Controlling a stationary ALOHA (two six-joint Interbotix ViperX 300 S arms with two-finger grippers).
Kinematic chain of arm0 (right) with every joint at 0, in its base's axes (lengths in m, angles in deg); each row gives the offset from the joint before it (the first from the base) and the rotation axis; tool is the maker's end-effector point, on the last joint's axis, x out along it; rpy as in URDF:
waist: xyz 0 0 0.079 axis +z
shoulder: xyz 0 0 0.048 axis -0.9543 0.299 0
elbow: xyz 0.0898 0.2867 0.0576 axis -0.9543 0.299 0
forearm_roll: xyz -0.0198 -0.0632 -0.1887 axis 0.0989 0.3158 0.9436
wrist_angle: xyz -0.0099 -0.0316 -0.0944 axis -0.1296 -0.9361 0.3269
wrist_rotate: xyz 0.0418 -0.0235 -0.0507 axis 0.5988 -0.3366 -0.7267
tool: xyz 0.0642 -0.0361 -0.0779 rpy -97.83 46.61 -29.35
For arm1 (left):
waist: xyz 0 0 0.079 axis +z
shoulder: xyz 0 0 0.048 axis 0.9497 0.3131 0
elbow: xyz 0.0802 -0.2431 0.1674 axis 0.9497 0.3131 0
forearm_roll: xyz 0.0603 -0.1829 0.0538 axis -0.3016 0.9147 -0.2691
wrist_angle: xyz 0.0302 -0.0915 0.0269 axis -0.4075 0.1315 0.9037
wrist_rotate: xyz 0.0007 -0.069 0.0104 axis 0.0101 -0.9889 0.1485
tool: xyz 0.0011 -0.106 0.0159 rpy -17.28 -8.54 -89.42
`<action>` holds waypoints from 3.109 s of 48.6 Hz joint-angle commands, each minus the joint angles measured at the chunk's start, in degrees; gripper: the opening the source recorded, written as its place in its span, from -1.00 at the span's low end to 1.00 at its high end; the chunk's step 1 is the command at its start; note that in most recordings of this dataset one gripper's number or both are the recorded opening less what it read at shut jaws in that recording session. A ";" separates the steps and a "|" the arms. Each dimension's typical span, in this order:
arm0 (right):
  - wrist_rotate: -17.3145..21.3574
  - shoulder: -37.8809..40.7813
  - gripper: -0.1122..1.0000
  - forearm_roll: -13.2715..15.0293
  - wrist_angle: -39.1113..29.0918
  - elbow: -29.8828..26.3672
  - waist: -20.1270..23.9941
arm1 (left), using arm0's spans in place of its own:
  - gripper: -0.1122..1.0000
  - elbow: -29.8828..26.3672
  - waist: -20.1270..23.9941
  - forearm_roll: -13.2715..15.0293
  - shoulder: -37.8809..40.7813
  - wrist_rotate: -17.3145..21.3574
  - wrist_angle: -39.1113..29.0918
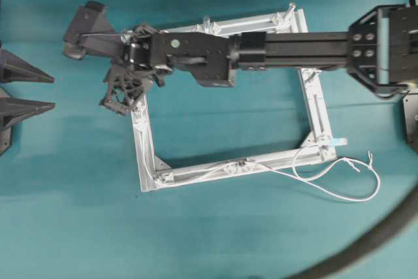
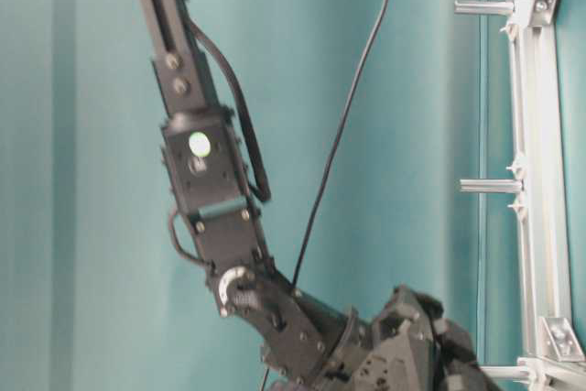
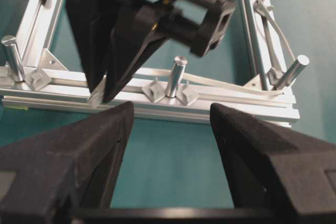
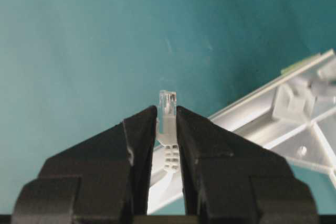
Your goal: Move the cable alternately left and right between 8 pins so it hooks onto each one.
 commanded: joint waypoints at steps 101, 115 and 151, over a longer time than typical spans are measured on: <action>40.17 -10.63 -0.54 38.14 6.50 15.12 -2.55 | 0.35 -0.62 -0.09 0.00 0.35 -0.09 0.53; 41.92 -13.18 -0.54 38.14 10.81 20.30 -1.05 | 0.35 -0.53 -0.09 0.00 0.35 0.00 0.53; 41.84 -17.05 -0.54 37.44 15.03 27.42 1.41 | 0.35 -0.62 -0.09 0.00 0.35 0.00 0.53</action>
